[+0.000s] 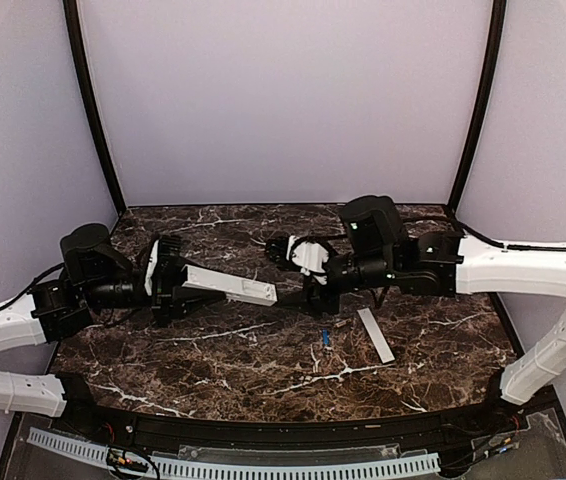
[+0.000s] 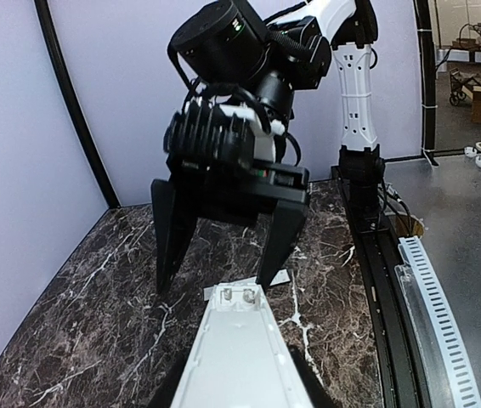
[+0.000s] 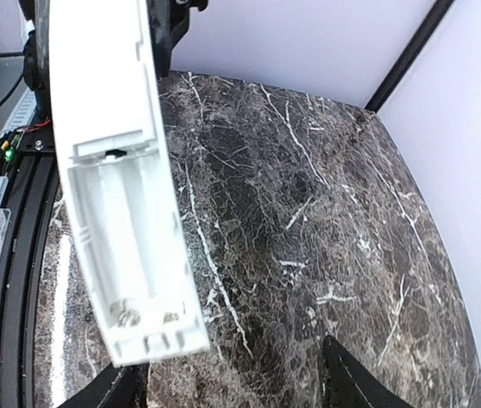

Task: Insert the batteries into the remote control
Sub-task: Pass from the left arm to the right

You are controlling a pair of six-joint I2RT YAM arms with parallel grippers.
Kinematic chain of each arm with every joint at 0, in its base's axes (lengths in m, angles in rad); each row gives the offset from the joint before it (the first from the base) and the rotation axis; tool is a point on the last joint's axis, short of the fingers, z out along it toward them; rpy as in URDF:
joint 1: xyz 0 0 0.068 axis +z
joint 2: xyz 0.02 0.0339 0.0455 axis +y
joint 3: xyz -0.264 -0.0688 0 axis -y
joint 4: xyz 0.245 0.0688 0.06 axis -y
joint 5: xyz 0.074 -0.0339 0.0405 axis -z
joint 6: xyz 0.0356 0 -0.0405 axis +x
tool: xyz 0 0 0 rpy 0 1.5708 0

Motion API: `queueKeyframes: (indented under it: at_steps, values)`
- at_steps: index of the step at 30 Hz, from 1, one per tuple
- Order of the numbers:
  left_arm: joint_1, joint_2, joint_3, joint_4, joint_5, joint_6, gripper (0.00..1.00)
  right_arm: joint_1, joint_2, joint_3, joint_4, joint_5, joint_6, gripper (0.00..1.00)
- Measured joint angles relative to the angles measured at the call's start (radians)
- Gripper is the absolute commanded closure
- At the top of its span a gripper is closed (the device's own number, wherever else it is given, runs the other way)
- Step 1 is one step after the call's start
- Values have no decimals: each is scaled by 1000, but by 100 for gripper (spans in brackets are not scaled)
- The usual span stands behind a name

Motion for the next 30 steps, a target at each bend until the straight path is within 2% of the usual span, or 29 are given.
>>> queueKeyframes:
  at_steps: [7,15,22,25,26,27,28,29,30]
  values:
    - [2,4,0,8,53,-6,100,35,139,78,-14,-21,-89,37]
    - [2,16,0,6,63,-6,100,57,153,134,16,-111,-99,44]
    - [2,16,0,6,58,2,100,62,153,143,28,-174,-74,81]
    - [2,16,0,6,60,5,100,61,153,144,25,-187,-67,89]
    - [2,16,0,4,60,7,95,61,153,144,23,-189,-65,91]
    - [2,16,0,4,60,7,80,62,153,144,23,-190,-64,92]
    - [2,16,0,4,59,6,44,62,153,144,23,-190,-62,92]
    - [2,16,0,4,55,3,22,62,153,144,21,-189,-60,93]
    - [2,16,0,5,43,1,6,62,153,144,19,-187,-58,93]
